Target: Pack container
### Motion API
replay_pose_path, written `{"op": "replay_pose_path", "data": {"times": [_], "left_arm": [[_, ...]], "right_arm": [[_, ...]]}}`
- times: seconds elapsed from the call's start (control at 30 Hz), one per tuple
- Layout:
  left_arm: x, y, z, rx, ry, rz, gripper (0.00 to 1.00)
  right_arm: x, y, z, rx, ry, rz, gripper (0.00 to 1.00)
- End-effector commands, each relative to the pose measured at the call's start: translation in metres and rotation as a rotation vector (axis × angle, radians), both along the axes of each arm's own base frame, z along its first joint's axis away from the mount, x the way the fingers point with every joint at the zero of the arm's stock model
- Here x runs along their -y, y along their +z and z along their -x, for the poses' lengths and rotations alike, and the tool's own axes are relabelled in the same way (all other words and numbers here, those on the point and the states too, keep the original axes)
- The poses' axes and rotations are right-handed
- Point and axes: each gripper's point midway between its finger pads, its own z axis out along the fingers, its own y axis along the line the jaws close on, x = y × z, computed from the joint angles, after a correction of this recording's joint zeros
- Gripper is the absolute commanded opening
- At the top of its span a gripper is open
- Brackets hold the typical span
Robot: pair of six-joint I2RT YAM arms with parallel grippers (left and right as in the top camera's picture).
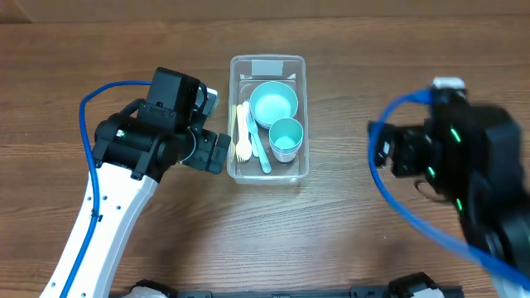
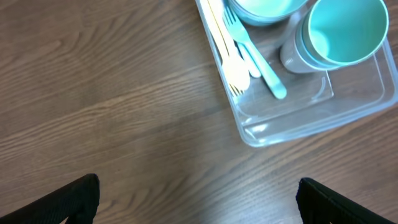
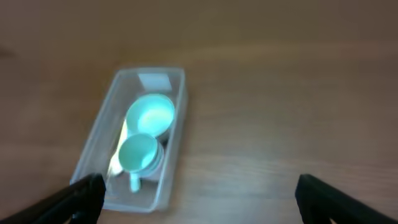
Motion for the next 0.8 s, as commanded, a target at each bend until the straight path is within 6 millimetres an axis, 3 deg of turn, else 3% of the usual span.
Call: {"op": "replay_pose_path", "data": {"times": [0.0, 0.1, 0.23, 0.33, 0.57, 0.77], "left_arm": [[0.001, -0.002, 0.001, -0.010, -0.017, 0.006, 1.00], [0.001, -0.002, 0.001, -0.010, -0.017, 0.006, 1.00], [0.001, -0.002, 0.001, -0.009, -0.017, 0.006, 1.00], [0.001, -0.002, 0.001, -0.010, -0.017, 0.006, 1.00], [0.001, -0.002, 0.001, -0.010, -0.017, 0.006, 1.00], [0.001, -0.002, 0.001, -0.010, -0.017, 0.006, 1.00]], "right_arm": [[0.028, -0.029, 0.022, 0.075, -0.081, 0.034, 1.00], [0.034, -0.084, 0.041, 0.095, -0.090, 0.029, 1.00], [0.036, -0.138, 0.052, 0.186, -0.093, 0.006, 1.00], [0.036, -0.167, 0.053, 0.222, -0.094, -0.004, 1.00], [0.034, -0.202, 0.042, 0.254, -0.093, -0.012, 1.00], [0.031, -0.215, 0.029, 0.294, -0.094, -0.023, 1.00]]}}
